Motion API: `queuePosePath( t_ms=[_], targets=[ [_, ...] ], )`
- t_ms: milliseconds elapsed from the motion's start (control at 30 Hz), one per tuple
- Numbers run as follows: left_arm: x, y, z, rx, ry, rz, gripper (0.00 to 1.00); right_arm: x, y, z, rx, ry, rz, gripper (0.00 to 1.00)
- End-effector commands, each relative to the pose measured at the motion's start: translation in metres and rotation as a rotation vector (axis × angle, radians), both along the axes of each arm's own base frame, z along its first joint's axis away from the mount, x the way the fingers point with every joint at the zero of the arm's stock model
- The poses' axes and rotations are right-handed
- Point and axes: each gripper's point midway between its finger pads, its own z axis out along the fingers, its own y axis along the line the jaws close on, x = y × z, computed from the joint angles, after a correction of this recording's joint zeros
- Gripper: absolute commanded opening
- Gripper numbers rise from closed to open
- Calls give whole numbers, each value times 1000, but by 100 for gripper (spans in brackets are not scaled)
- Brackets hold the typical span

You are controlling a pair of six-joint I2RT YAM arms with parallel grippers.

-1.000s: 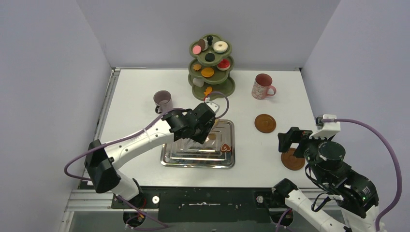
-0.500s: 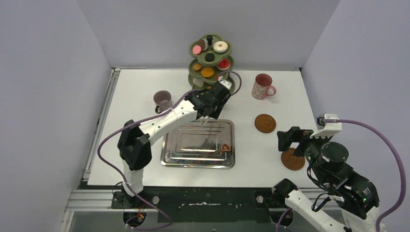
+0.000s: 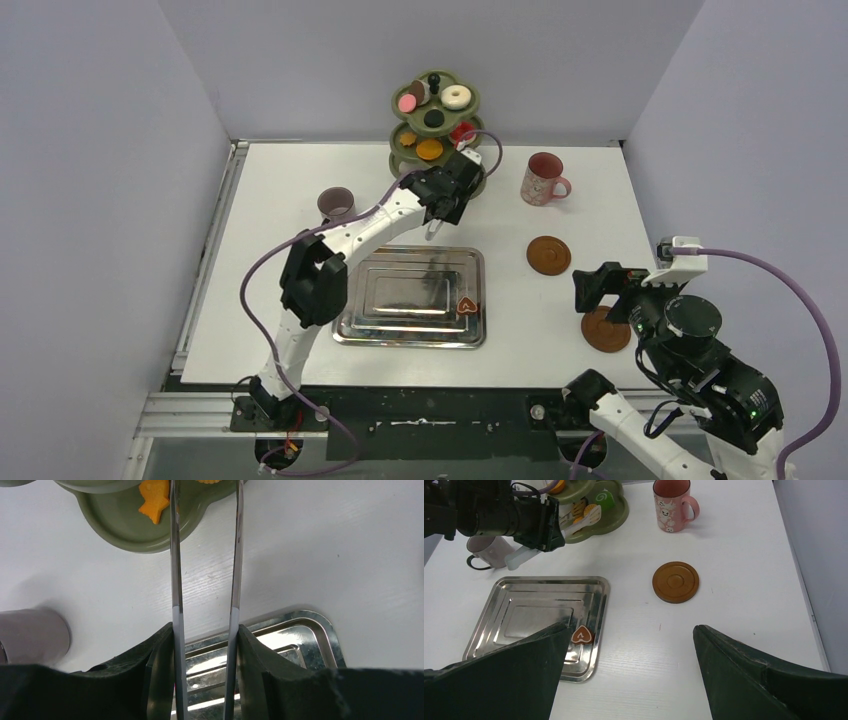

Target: Serve the afternoon tea

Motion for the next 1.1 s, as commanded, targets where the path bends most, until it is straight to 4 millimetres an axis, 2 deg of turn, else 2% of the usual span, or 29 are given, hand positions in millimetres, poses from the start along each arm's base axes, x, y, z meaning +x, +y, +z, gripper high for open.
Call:
queuePosePath(
  t_ms=[0, 200, 400, 467, 733, 933, 1067],
  targets=[
    [29, -18, 31, -107, -90, -18, 26, 7, 3, 11, 26, -41, -11, 100],
    [38, -22, 13, -92, -79, -30, 26, 8, 3, 9, 21, -30, -12, 100],
    [44, -31, 6, -98, -84, -49, 27, 6, -1, 10, 21, -25, -31, 100],
    [46, -35, 8, -91, -99, -62, 28, 5, -2, 9, 27, -28, -35, 100],
    [50, -37, 10, -76, -106, -76, 41, 6, 3, 7, 27, -5, -19, 100],
    [43, -37, 20, -92, -104, -90, 42, 5, 5, 9, 30, 1, -6, 100],
    [44, -36, 19, -79, -113, -99, 44, 4, 5, 12, 44, -3, -9, 100]
  ],
)
